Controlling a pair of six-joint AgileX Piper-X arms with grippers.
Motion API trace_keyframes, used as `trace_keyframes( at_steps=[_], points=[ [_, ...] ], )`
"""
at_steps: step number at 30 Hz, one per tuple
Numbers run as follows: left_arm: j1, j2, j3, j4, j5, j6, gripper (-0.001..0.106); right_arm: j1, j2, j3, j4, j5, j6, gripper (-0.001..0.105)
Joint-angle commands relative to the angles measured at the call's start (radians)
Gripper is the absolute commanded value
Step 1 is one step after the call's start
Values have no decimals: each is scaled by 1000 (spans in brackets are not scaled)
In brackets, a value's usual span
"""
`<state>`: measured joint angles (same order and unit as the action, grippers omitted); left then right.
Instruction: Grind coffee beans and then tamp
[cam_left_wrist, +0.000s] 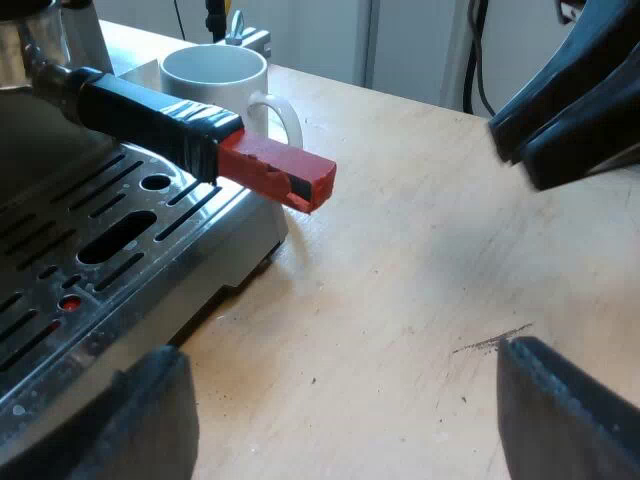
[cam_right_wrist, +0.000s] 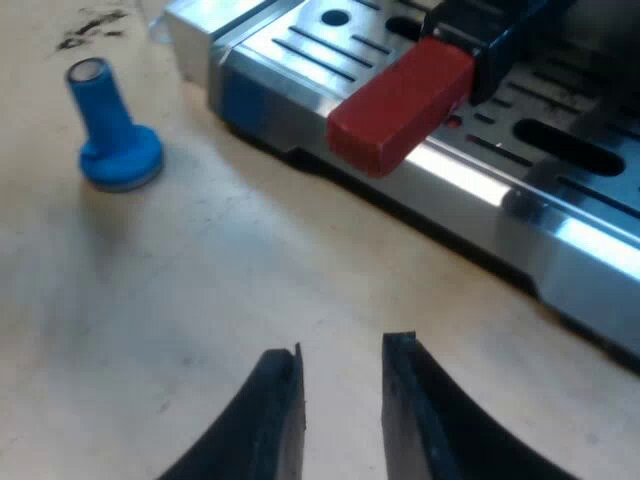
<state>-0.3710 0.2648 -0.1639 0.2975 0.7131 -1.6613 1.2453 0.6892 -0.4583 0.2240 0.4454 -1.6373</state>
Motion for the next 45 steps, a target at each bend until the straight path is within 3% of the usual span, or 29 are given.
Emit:
trace_keyframes(
  at_steps=[1, 5, 7, 10, 22, 32, 37, 45],
  points=[
    [-3, -1, -2, -19, -2, 6, 65, 26, 45, -4, -74, 82, 7, 23],
    [-3, -1, -2, -19, -2, 6, 65, 52, 141, -4, -174, 121, 52, 19],
    [-3, -1, -2, -19, -2, 6, 65, 52, 198, -4, -231, 135, 90, 9],
    [-3, -1, -2, -19, -2, 6, 65, 52, 263, -4, -329, 134, 94, 0],
    [-3, -1, -2, -19, -2, 6, 65, 52, 438, -4, -588, 232, 110, 0],
    [-3, -1, -2, -19, -2, 6, 65, 52, 525, -6, -661, 234, 117, 0],
    [-3, -1, -2, -19, -2, 6, 65, 49, 529, -8, -693, 320, 117, 0],
    [-3, -1, -2, -19, -2, 6, 65, 50, 529, -8, -693, 342, 117, 0]
  ],
)
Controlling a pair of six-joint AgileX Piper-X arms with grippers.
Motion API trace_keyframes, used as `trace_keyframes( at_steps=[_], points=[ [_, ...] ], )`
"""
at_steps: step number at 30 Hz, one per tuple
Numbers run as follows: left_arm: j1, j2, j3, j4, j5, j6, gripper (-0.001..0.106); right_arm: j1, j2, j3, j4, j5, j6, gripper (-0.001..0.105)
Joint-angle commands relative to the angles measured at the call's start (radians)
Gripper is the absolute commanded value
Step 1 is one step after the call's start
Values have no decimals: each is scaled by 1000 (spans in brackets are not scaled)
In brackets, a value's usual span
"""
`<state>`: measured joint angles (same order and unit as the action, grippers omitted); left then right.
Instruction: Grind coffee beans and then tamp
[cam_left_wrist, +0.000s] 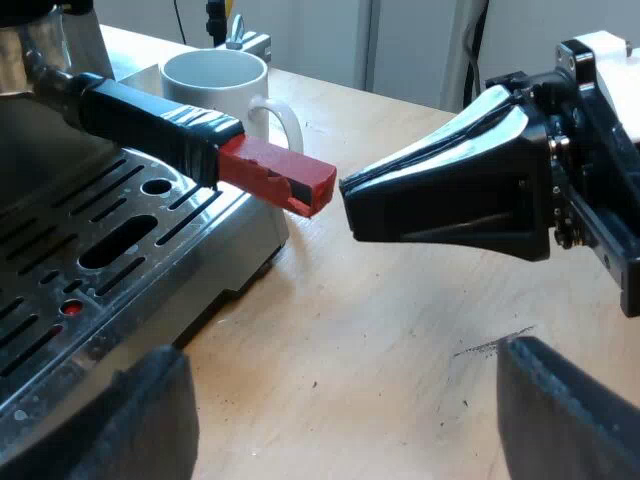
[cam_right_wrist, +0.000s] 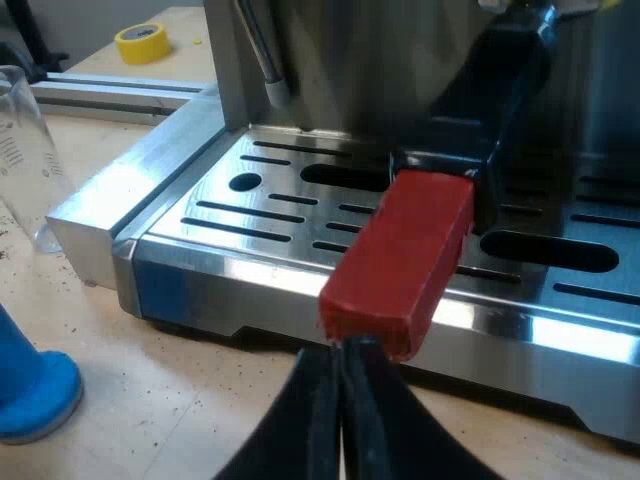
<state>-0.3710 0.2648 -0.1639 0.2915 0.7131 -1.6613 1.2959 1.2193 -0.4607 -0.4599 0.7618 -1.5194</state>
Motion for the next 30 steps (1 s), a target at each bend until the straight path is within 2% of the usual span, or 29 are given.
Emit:
trace_keyframes(
  at_steps=[1, 8, 14, 19, 21, 25, 30],
  points=[
    [-3, -1, -2, -13, -2, 6, 65, -1, -1, -6, -9, 28, -1, 0],
    [-3, -1, -2, -13, -2, 6, 65, -8, -1, -6, -7, 32, -1, 0],
    [-3, -1, -2, -13, -2, 6, 65, -28, -1, -6, -7, -15, -1, 0],
    [-3, -1, -2, -13, -2, 6, 65, -37, -1, -6, -7, 51, -4, 0],
    [-3, -1, -2, -13, -2, 6, 65, -37, -1, -6, -7, 115, -4, 0],
    [-3, -1, -2, -13, -2, 6, 65, -37, -1, -6, -35, 180, -4, 0],
    [-3, -1, -2, -13, -2, 6, 65, -37, -1, -8, -38, 181, -8, 0]
  ],
)
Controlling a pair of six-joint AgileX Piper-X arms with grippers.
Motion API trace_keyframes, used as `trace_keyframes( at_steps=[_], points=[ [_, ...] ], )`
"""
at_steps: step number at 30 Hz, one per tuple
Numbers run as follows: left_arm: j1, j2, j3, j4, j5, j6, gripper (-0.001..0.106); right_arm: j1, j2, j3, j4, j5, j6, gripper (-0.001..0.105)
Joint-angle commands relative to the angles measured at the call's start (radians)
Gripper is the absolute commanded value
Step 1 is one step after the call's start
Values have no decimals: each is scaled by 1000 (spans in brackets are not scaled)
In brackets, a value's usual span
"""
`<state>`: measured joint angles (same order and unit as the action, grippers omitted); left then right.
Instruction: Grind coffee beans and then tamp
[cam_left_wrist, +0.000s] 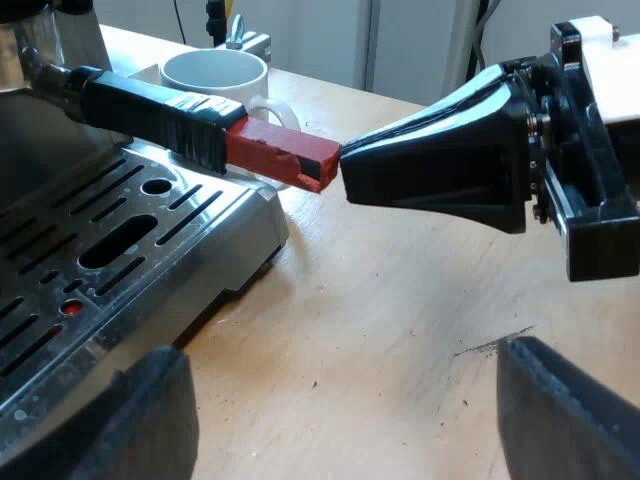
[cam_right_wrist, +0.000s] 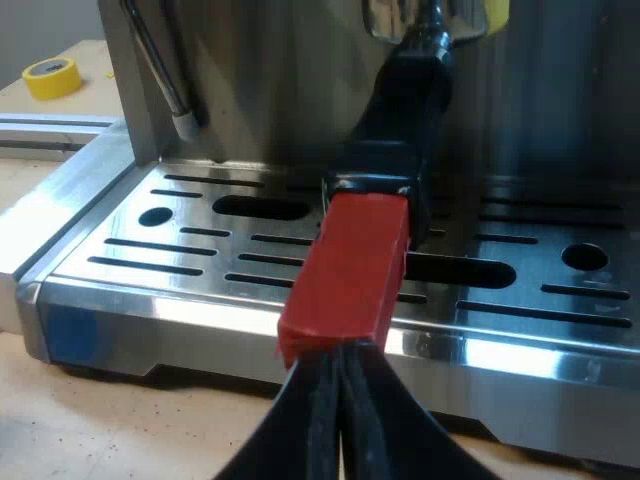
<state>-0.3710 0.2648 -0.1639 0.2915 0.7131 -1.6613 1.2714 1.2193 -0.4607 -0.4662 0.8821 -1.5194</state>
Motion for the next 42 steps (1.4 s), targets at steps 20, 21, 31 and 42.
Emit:
trace_keyframes(
  at_steps=[20, 21, 31, 42],
  points=[
    [-3, -1, -2, -13, -2, 6, 65, 35, -1, -8, -11, 11, -8, 0],
    [-3, -1, -2, -13, -1, 6, 65, 45, -1, -8, -3, 14, -8, 0],
    [-3, -1, -2, -13, 0, 6, 65, 162, -13, -14, 55, 152, -11, 0],
    [-3, -1, -2, -27, 1, 6, 65, 182, -60, -96, 60, 214, -150, 6]
  ],
)
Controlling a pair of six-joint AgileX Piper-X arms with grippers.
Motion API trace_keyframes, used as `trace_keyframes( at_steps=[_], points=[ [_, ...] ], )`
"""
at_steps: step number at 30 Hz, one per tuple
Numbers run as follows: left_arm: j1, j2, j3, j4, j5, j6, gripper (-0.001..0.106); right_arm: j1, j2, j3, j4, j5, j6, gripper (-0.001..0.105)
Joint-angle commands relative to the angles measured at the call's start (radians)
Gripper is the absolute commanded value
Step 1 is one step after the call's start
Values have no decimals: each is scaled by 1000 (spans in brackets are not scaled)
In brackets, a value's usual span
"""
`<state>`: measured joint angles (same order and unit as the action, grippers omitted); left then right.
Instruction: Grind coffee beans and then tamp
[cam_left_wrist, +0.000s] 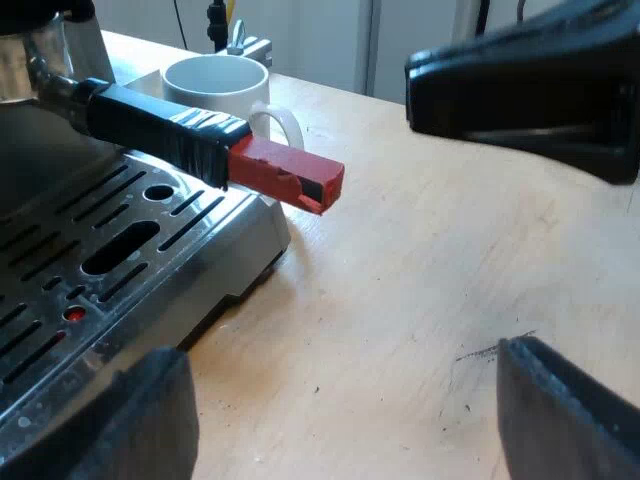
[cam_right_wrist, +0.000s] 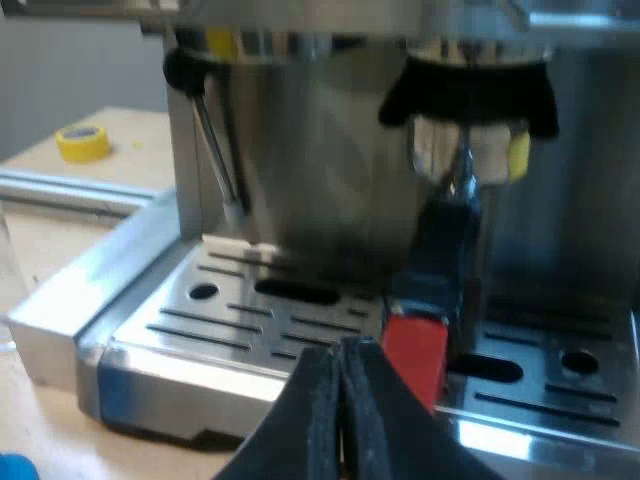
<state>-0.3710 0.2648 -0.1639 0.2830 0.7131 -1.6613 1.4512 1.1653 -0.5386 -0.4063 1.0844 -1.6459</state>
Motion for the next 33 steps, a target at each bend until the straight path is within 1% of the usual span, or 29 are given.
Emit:
trace_keyframes(
  at_steps=[1, 2, 4, 5, 6, 7, 10, 11, 14, 15, 16, 17, 19, 21, 22, 23, 24, 25, 26, 28, 29, 31, 33],
  points=[
    [-3, -1, -2, -19, 1, 6, 65, 2, -6, -21, 0, 11, -32, 12],
    [-5, -1, -2, -19, 1, 6, 65, 2, -6, -23, 0, 11, -35, 18],
    [-4, -1, -2, -19, 1, 6, 65, 2, -6, -22, 0, 11, -35, 42],
    [-4, -1, -2, -19, 1, 6, 65, 2, -6, -22, 0, 11, -35, 47],
    [-4, -1, -2, -19, 1, 6, 65, 2, -6, -24, 0, 11, -35, 59],
    [-4, -1, -2, -19, 1, 6, 65, 2, -6, -27, 0, 11, -35, 65],
    [-4, -1, -2, -19, 1, 6, 65, 2, -6, -30, 2, 16, -35, 68],
    [-4, -1, -2, -19, 1, 6, 65, 2, -6, -59, 38, 40, -35, 65],
    [-4, -1, -2, -22, 1, 6, 65, -9, -6, -108, 133, 38, -12, 64],
    [-4, -1, -2, -24, 1, 6, 65, -22, -6, -135, 204, 33, 39, 64],
    [-4, -1, -2, -26, 1, 6, 65, -31, -6, -158, 248, 25, 76, 64],
    [-4, -1, -2, -40, 30, 6, 65, -43, -6, -176, 296, 6, 114, 64],
    [-4, -1, -2, -62, 80, 6, 65, -76, -6, -226, 442, -65, 210, 64],
    [-4, -1, -2, -72, 105, 6, 65, -100, -6, -266, 571, -113, 288, 64],
    [-8, -1, -2, -72, 108, 6, 65, -119, -6, -288, 648, -151, 338, 64],
    [-8, -1, -2, -72, 108, 6, 65, -134, -6, -299, 682, -171, 360, 64],
    [-11, -1, -2, -72, 108, 6, 65, -151, -6, -314, 744, -207, 399, 64],
    [-14, -1, -2, -72, 108, 6, 65, -173, -6, -329, 796, -249, 428, 64],
    [-17, -1, -2, -72, 108, 6, 65, -181, -6, -336, 812, -269, 439, 64],
    [-24, -1, -2, -72, 108, 6, 65, -232, -6, -357, 886, -347, 497, 64],
    [-26, -1, -2, -72, 108, 6, 65, -245, -6, -365, 908, -368, 517, 64],
    [-30, -1, -2, -72, 108, 6, 65, -292, -6, -382, 950, -448, 537, 64],
    [-30, -1, -2, -72, 108, 6, 65, -323, -6, -394, 969, -482, 548, 64]
  ],
)
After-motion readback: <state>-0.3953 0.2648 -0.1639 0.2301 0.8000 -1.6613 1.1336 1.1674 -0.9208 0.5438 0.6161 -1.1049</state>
